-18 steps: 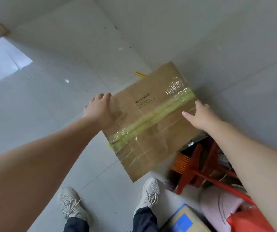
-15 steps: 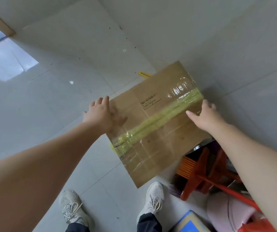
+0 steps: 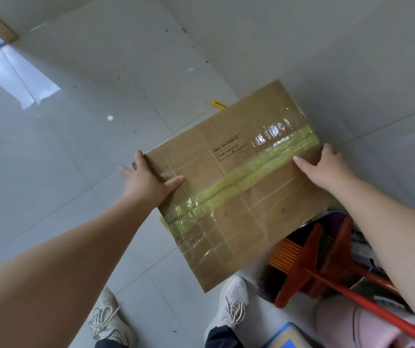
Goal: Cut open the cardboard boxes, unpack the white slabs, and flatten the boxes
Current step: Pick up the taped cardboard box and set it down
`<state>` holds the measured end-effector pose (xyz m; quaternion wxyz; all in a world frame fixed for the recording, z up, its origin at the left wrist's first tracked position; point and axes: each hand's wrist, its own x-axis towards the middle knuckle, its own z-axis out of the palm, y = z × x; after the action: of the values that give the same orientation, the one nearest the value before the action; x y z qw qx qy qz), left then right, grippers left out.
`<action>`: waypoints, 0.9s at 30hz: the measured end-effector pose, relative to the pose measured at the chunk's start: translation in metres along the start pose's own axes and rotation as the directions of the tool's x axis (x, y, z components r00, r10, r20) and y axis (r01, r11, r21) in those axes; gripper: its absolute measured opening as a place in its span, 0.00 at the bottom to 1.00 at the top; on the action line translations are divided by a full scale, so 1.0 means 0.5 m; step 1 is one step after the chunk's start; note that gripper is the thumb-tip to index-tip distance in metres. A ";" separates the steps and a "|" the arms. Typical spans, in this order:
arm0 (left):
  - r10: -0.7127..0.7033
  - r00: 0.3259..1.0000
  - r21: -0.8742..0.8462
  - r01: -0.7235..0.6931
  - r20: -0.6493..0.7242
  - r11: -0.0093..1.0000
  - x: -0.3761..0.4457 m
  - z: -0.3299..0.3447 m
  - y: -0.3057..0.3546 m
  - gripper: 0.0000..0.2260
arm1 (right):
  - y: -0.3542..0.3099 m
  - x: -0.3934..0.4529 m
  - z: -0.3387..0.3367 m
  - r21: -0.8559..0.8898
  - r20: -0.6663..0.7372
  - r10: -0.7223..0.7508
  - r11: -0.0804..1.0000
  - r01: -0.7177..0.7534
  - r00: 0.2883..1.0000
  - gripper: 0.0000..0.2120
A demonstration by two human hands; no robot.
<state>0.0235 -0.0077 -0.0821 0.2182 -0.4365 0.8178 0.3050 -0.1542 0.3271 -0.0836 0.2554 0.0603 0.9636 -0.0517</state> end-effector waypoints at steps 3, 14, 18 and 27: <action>-0.102 0.993 -0.305 0.117 0.066 0.945 -0.009 0.018 -0.008 0.56 | -0.002 0.016 0.006 0.076 -0.008 -0.014 0.997 0.015 1.000 0.45; -0.087 0.995 -0.319 0.068 -0.047 0.945 -0.029 0.048 -0.005 0.51 | -0.045 0.029 0.009 0.048 -0.169 0.043 0.998 -0.035 0.985 0.47; -0.101 0.993 -0.300 0.075 -0.070 0.951 -0.029 0.033 -0.007 0.48 | -0.068 0.019 -0.006 -0.027 -0.204 0.025 0.999 -0.031 0.979 0.47; -0.061 0.992 -0.376 0.014 -0.114 0.927 -0.007 -0.076 -0.070 0.47 | -0.173 -0.052 -0.024 -0.031 -0.212 -0.004 1.000 -0.002 0.977 0.47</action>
<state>0.0518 -0.0471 -0.0631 0.0858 -0.5035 0.7481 0.4236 -0.1500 0.2410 -0.0546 0.1523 0.0610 0.9860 -0.0302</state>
